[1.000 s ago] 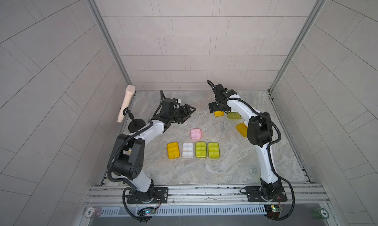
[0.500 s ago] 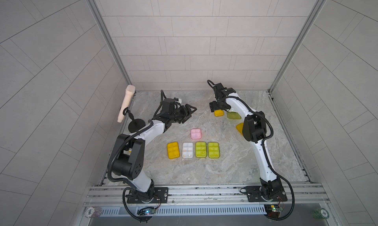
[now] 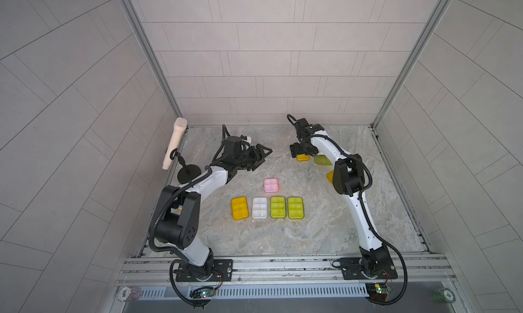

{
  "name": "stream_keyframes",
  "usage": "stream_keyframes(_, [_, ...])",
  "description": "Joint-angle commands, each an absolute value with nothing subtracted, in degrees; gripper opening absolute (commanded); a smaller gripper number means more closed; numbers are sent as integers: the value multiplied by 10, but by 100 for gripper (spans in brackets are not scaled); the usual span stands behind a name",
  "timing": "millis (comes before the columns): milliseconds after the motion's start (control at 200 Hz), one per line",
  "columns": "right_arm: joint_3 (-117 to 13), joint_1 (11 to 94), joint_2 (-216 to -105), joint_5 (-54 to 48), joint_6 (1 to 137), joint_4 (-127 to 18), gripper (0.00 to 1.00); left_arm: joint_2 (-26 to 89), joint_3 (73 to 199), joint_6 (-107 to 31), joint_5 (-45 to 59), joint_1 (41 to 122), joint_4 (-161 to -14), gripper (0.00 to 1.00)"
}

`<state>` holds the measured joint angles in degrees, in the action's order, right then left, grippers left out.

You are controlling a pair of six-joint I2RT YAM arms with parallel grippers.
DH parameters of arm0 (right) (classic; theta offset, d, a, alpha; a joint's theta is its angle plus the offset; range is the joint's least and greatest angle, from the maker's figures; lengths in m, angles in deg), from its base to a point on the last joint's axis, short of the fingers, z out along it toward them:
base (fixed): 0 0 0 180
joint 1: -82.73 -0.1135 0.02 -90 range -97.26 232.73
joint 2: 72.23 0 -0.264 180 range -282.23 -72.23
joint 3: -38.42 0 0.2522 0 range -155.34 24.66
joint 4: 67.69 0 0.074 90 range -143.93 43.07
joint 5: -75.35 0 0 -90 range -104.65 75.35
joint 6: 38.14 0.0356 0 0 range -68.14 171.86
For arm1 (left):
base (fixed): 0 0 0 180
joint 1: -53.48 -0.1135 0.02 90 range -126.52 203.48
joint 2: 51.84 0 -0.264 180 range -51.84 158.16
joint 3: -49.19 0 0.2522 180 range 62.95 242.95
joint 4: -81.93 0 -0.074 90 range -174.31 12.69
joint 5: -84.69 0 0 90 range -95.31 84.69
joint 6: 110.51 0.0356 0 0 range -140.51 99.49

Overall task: Close pillboxes
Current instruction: Pick up the pillbox at the center of the board.

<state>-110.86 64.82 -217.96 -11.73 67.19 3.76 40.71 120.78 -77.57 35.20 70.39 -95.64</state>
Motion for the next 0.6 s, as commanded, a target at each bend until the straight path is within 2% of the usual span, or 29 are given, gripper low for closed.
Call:
stream_keyframes(0, [-1119,654,-2194,-109,675,47,93,411,1202,-783,359,707,-975,76])
stream_keyframes(595, [-1100,644,-2180,-110,706,47,74,411,1203,-783,361,708,-975,76])
